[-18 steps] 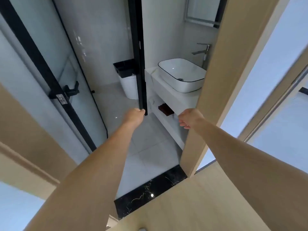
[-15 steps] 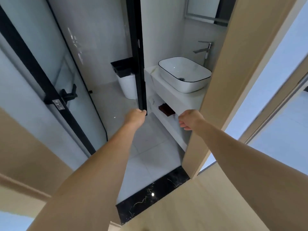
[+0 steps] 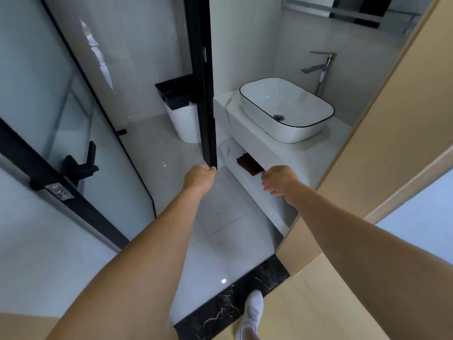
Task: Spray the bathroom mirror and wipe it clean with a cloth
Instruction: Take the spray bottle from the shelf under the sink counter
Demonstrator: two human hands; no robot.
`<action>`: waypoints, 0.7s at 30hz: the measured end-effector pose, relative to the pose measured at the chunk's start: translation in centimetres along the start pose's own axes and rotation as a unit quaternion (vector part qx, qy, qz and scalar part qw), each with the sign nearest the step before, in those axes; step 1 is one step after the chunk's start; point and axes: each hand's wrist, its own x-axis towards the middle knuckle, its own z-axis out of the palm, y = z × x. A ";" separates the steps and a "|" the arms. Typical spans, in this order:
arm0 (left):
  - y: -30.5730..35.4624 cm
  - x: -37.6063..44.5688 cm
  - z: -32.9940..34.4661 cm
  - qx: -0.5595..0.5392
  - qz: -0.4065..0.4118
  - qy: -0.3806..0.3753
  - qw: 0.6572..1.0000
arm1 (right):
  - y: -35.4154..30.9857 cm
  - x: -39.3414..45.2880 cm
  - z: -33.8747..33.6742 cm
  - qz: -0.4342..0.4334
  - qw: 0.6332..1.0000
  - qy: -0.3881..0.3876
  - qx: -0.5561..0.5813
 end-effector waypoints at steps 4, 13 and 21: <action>0.2 5.0 0.6 0.009 -0.010 0.005 1.000 | -1.6 5.1 1.4 0.004 1.000 -0.013 -0.006; 2.6 18.9 4.1 0.015 0.010 -0.030 0.999 | -4.4 19.4 4.2 0.029 0.998 -0.038 -0.040; -1.5 30.2 9.9 -0.022 0.025 -0.050 0.998 | 0.1 30.2 10.4 0.062 0.998 0.001 -0.016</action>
